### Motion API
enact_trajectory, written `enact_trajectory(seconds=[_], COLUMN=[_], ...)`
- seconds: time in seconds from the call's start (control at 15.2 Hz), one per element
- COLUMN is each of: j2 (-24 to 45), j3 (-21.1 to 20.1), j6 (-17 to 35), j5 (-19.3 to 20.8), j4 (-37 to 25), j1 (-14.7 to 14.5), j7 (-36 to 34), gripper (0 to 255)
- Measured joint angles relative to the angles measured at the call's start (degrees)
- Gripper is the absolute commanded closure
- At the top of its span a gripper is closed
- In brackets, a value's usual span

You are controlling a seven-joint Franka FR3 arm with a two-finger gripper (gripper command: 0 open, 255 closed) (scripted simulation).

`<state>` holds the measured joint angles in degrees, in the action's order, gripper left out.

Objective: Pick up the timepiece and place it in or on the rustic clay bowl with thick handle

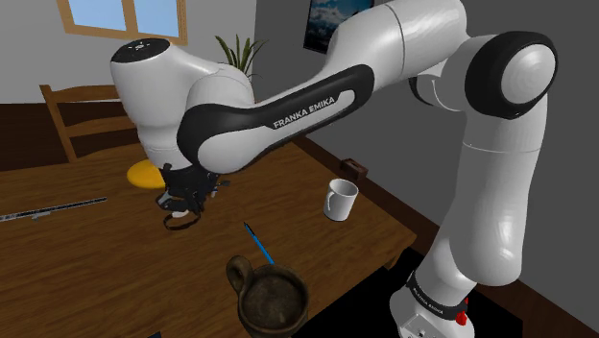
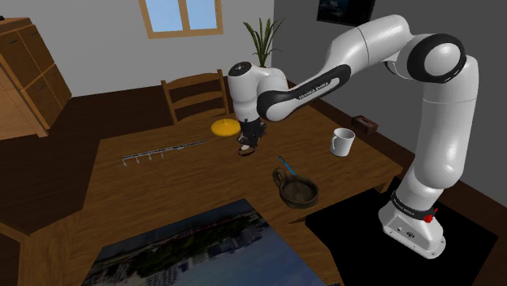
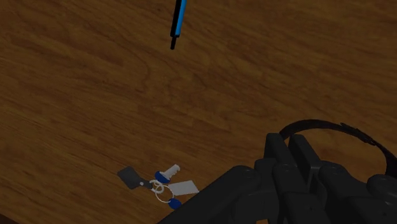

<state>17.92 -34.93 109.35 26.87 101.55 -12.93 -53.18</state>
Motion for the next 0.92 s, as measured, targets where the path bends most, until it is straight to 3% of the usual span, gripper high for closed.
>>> enact_trajectory(seconds=[0.92], j2=[-2.8], j3=[-0.9], j6=[-8.8], j5=[-2.7], j4=[-7.1], j1=[0.0], j7=[3.6], gripper=[255])
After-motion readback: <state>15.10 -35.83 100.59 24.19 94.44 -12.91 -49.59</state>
